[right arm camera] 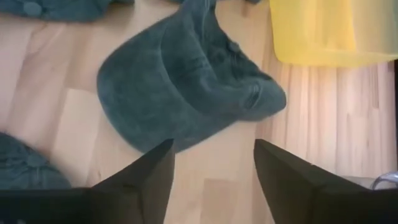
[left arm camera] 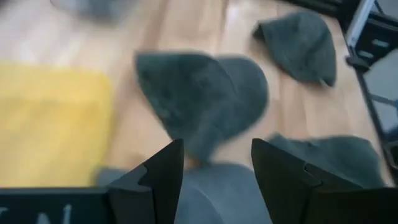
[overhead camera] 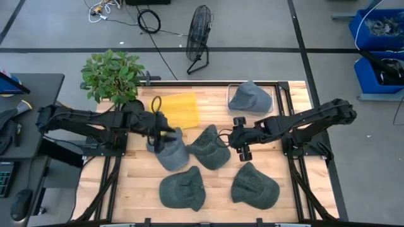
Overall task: Pick & Place hat
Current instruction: Put the gray cap into the transparent bin
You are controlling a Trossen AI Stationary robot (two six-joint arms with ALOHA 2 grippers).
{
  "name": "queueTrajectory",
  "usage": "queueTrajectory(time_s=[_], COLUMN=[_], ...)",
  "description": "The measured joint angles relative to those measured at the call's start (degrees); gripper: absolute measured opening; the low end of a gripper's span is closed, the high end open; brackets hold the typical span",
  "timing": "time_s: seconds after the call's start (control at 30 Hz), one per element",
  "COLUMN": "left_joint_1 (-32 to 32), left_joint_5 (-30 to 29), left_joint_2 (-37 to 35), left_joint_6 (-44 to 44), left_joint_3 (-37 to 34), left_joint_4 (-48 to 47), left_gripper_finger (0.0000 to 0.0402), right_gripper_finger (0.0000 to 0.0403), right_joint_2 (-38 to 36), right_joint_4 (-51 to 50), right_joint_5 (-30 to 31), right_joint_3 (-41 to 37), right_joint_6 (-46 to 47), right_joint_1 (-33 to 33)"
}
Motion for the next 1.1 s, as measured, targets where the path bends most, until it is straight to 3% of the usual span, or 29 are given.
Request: queueTrajectory(time_s=[0.27, 0.37, 0.5, 0.73, 0.83, 1.0, 1.1], left_joint_1=[-9.8, -12.1, -13.2, -13.2, -13.1, -13.1, -13.1], left_joint_5=[-0.4, -4.0, -11.9, -13.0, -13.0, -13.0, -14.4], left_joint_2=[8.4, 13.2, 17.7, 23.3, 25.5, 25.4, 23.6], left_joint_6=[-7.8, -10.1, -14.8, -17.5, -17.5, -17.9, -17.7], left_joint_3=[0.0, 0.0, 0.0, 0.1, 0.2, 0.6, 4.0], left_joint_4=[-3.8, -4.3, -4.7, -3.3, -2.7, -0.1, 0.5], left_gripper_finger=[0.0192, 0.0192, 0.0192, 0.0185, 0.0149, 0.0024, 0.0013], right_gripper_finger=[0.0242, 0.0239, 0.0236, 0.0235, 0.0235, 0.0235, 0.0235], right_joint_2=[0.0, 0.0, 0.0, 0.0, 0.0, 0.0, 0.0], right_joint_4=[2.0, 3.0, 4.4, 9.8, 10.6, 11.5, 14.2], right_joint_5=[0.4, 0.4, 0.4, 0.4, 0.4, 0.4, 0.4], right_joint_3=[-1.3, -1.3, -1.3, -1.3, -1.3, -1.3, -1.3], right_joint_6=[-0.1, -0.1, -0.7, -1.8, -2.2, -2.7, -5.1], right_joint_1=[0.0, 0.0, 0.0, -0.1, -0.1, -0.1, -0.1])
